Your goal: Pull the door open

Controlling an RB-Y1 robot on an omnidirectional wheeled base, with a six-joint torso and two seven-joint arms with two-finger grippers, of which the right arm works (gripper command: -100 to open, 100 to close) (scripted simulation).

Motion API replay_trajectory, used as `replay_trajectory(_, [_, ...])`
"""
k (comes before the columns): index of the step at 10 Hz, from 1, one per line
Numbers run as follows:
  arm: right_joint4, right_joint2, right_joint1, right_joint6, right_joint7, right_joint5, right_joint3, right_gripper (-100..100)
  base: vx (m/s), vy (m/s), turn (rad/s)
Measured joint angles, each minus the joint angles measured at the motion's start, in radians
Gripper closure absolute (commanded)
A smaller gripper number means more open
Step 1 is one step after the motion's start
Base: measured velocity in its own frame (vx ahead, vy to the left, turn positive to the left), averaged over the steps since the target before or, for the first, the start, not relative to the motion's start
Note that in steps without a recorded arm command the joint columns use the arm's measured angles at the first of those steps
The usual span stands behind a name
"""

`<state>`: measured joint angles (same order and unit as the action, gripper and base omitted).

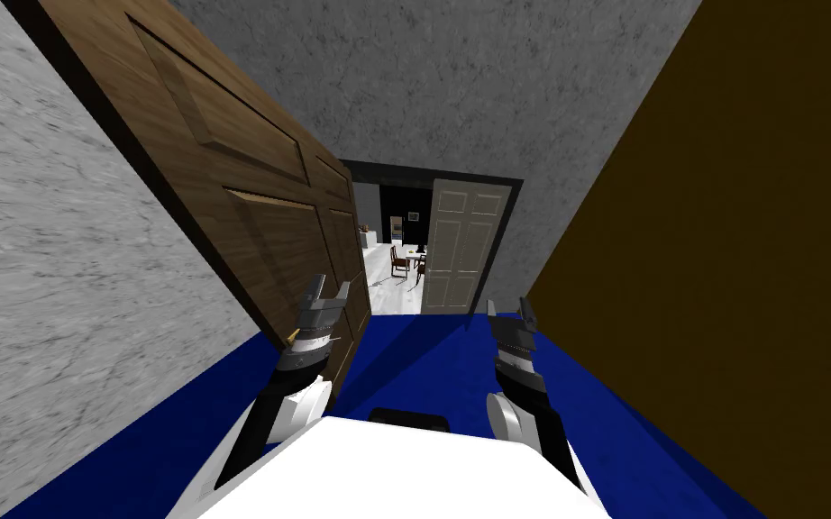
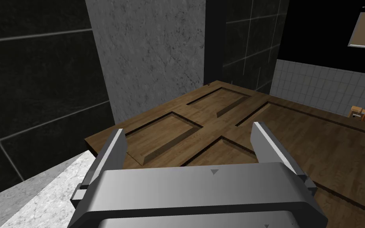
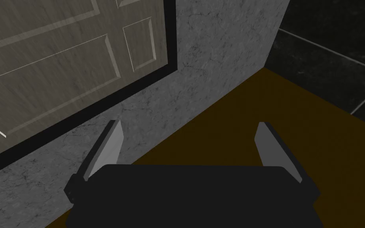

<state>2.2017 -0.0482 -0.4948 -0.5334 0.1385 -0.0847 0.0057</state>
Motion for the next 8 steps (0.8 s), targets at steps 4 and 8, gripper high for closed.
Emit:
replay_trajectory(4, [-0.076, 0.032, 0.023, -0.014, -0.004, 0.000, -0.001, -100, 0.167, 0.036, 0.048])
replay_trajectory(8, [-0.143, 0.058, 0.039, -0.026, -0.005, -0.002, -0.003, -100, 0.091, 0.000, 0.030])
